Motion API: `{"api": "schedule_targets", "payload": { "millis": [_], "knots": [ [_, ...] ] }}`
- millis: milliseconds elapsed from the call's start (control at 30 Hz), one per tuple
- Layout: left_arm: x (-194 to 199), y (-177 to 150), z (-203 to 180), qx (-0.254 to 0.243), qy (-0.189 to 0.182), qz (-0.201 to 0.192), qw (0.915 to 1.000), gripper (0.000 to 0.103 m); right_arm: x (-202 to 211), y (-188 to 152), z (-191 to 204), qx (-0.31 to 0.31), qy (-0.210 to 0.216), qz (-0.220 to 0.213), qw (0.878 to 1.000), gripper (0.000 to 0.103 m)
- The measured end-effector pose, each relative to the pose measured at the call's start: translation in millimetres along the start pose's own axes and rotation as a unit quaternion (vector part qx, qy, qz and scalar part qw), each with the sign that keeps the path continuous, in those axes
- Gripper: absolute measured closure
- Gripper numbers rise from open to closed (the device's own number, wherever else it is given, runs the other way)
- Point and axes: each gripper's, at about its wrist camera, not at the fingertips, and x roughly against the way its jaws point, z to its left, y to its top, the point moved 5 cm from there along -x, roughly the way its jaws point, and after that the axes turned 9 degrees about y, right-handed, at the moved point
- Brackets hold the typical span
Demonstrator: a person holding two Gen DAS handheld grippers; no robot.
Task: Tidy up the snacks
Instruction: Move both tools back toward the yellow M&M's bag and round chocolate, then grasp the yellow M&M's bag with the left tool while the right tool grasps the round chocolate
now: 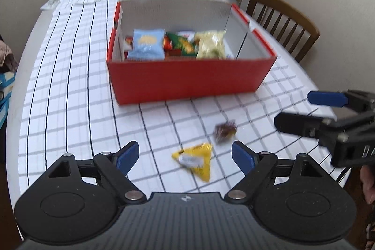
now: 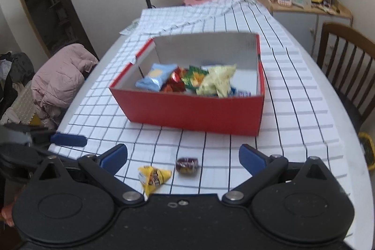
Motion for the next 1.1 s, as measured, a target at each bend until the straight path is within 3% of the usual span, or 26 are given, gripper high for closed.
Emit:
{"api": "schedule_targets", "payload": {
  "millis": [300, 600, 967, 1100],
  "knots": [
    [-34, -25, -7, -0.004, 0.017, 0.039, 0.9991, 0.017, -37, -15, -14, -0.054, -0.001, 0.053, 0.997, 0.009],
    [-60, -31, -17, 0.005, 0.02, 0.054, 0.9984, 0.017, -76, -21, -18, -0.045, -0.012, 0.098, 0.994, 0.014],
    [-80, -29, -26, 0.012, 0.026, 0.056, 0.998, 0.017, -107, -25, -19, -0.036, -0.008, 0.13, 0.991, 0.029],
    [-86, -29, -27, 0.018, 0.019, 0.066, 0.9975, 0.037, -112, -27, -16, -0.029, -0.005, 0.135, 0.99, 0.037]
  ]
}}
